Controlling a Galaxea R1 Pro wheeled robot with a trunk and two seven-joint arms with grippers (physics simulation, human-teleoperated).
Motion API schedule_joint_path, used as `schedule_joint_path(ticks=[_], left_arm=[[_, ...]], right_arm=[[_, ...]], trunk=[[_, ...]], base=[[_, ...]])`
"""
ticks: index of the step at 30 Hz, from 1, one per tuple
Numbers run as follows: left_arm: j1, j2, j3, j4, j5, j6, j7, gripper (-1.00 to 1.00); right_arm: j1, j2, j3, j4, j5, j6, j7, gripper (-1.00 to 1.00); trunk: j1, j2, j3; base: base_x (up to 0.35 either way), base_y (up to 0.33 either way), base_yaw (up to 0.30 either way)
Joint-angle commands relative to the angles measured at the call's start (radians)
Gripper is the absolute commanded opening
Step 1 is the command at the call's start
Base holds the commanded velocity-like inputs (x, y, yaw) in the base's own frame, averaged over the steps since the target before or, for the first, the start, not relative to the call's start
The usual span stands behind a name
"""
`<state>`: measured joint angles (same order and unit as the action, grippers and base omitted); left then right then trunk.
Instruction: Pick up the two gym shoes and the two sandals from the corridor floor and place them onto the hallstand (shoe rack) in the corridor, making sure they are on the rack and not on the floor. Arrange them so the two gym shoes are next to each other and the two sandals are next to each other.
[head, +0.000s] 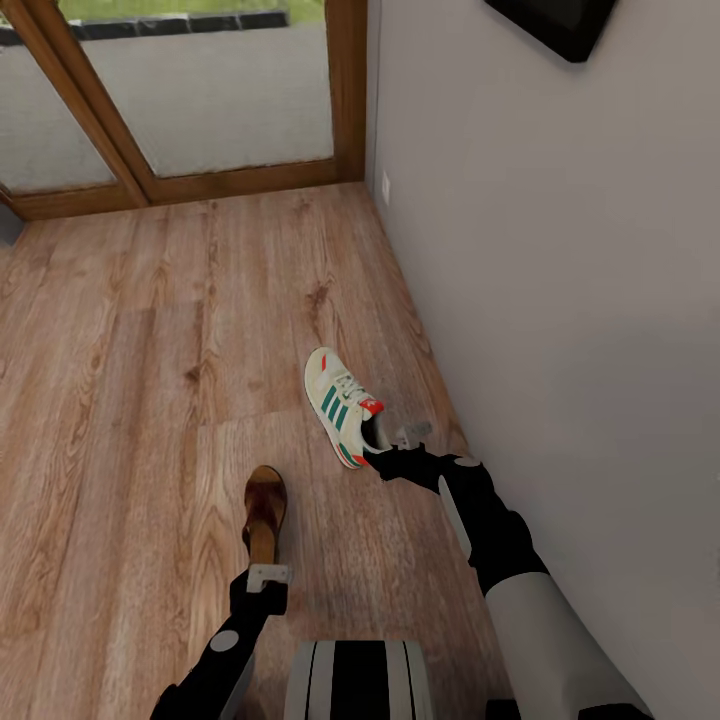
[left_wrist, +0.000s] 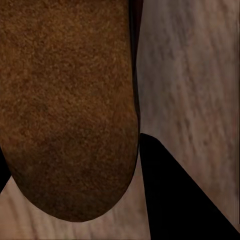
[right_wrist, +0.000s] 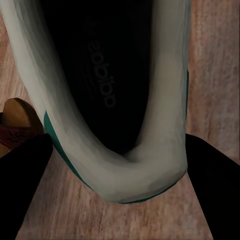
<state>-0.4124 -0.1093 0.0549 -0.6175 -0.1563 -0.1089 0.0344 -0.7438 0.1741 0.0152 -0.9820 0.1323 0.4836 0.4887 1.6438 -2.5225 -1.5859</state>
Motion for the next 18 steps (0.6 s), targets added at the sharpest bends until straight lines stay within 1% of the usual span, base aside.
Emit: schedule_joint_path(ticks=[1,12,18], left_arm=[[0.0,-0.001,0.005,0.0,-0.014,-0.003,0.001,-1.0],[0.0,0.004,0.015,-0.007,-0.014,-0.007,0.001,-1.0],[-0.001,0.035,0.02,-0.042,-0.007,0.001,0.0,-1.0]], right_arm=[[0.0,0.0,-0.001,-0.001,0.012,0.003,0.007,-1.0],[0.001,0.0,0.0,0.004,0.012,-0.002,0.008,-1.0],[0.003,0.0,0.0,0.006,0.013,-0.003,0.008,-1.0]], trunk=[[-0.001,0.0,0.003],[-0.005,0.003,0.046],[-0.008,0.004,0.069]], base=[[0.0,0.0,0.0],[0.0,0.0,0.0],[0.0,0.0,0.0]])
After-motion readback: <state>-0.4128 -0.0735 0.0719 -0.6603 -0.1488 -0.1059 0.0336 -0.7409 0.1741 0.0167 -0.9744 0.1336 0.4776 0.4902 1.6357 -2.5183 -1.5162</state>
